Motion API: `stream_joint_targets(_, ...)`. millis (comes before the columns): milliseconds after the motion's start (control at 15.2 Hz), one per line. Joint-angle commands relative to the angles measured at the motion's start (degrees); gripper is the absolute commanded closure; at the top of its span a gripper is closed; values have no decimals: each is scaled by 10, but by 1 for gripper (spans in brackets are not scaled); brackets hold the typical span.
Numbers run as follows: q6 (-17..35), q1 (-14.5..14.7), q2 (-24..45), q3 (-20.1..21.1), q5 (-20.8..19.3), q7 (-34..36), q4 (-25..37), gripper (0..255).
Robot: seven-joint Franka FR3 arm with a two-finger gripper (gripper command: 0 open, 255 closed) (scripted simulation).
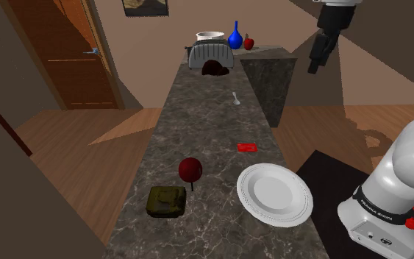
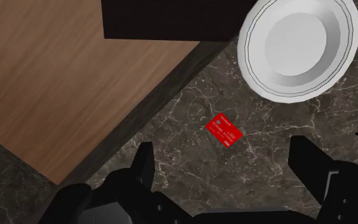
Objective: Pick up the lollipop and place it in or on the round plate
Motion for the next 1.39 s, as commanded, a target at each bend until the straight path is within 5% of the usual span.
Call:
stream_joint_targets(0,0,0,0,0,0,0,0,0)
stream_joint_targets(726,125,51,101,127,40,98,-14,0)
stream_joint_targets(1320,215,74,237,230,25,188,32,0)
